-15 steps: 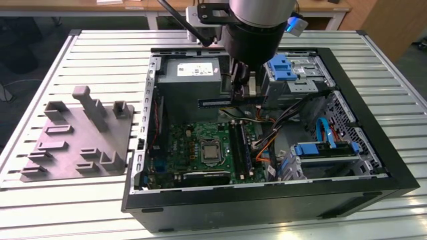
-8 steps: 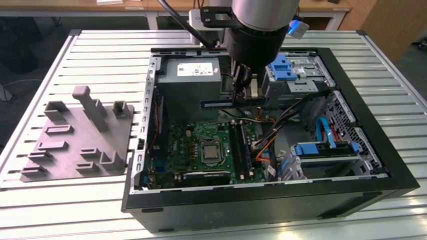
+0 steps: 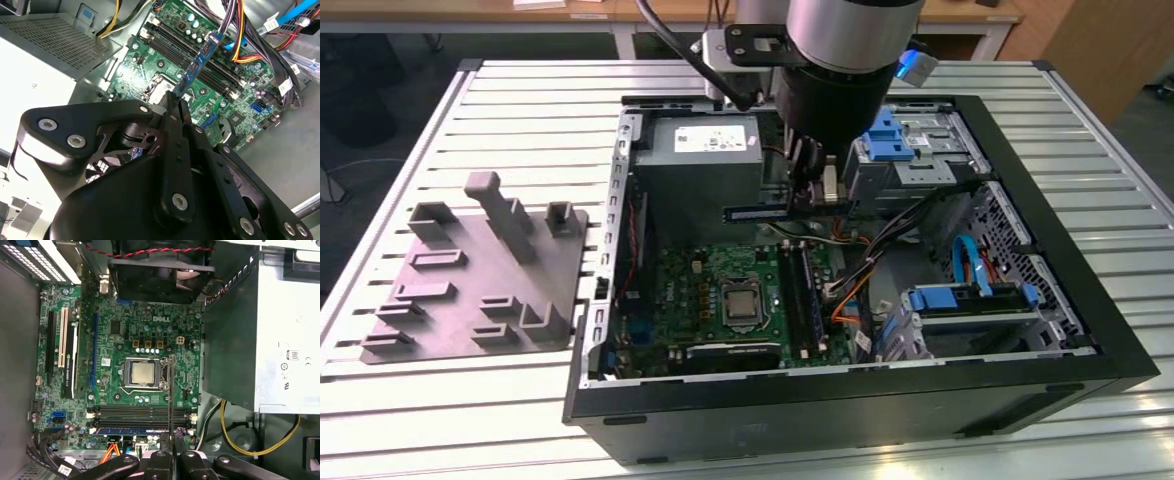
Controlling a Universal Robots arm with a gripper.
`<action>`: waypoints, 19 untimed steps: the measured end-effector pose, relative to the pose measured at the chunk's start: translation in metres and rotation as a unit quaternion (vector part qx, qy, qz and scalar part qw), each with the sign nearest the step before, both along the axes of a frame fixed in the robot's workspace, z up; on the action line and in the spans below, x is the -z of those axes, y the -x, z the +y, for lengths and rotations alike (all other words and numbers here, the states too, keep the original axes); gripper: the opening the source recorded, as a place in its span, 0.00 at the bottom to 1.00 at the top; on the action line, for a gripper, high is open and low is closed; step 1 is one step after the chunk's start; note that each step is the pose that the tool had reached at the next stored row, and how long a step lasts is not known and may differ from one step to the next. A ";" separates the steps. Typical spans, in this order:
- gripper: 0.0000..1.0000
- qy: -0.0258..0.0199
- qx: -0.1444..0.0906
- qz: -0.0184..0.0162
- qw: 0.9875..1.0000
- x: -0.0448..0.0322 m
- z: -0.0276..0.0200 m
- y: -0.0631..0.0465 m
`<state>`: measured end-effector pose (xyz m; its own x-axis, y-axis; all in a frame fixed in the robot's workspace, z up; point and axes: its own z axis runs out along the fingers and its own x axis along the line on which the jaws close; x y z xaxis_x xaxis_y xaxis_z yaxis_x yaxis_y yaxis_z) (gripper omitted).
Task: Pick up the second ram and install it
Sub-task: 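Pick up the second ram and move it above second insertion slot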
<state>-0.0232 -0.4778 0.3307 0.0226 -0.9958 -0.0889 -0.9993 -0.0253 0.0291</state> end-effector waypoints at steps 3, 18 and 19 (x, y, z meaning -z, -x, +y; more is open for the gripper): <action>0.14 0.000 0.000 0.000 1.000 0.0025 -0.0001 -0.001; 0.14 0.000 0.000 0.000 1.000 0.0157 -0.0009 -0.005; 0.14 0.000 0.000 0.000 1.000 0.0169 -0.0011 -0.005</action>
<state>-0.0182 -0.4789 0.3138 0.0227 -0.9958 -0.0889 -0.9993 -0.0253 0.0291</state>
